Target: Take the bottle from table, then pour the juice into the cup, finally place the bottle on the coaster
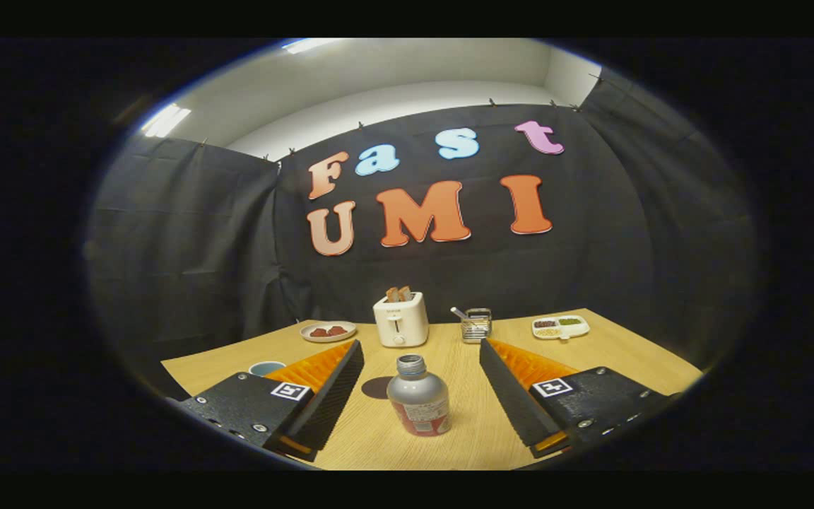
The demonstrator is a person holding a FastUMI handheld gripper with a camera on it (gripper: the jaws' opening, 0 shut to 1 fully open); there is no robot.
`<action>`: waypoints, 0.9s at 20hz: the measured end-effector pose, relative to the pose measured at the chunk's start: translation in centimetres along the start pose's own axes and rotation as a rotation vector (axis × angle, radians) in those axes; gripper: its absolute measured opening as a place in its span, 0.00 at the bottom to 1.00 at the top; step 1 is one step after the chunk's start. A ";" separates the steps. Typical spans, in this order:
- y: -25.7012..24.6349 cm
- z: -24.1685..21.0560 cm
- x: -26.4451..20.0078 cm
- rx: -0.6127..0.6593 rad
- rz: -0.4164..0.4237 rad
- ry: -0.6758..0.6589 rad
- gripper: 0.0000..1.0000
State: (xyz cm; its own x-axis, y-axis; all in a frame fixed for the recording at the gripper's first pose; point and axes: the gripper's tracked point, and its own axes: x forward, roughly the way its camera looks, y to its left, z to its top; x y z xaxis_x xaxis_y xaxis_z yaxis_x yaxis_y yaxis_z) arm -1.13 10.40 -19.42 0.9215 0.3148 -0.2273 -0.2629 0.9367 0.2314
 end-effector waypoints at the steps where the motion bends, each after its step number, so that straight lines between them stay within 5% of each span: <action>1: 0.1 -0.7 0.2 -0.001 0.000 0.010 0.98; 18: 0.4 -11.8 3.8 -0.021 -0.038 0.188 0.98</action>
State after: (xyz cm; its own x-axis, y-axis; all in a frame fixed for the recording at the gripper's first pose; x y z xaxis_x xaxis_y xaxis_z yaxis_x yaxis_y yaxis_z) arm -1.12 13.77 -31.34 0.8619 0.3004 -0.4086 -0.2366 0.9508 0.2000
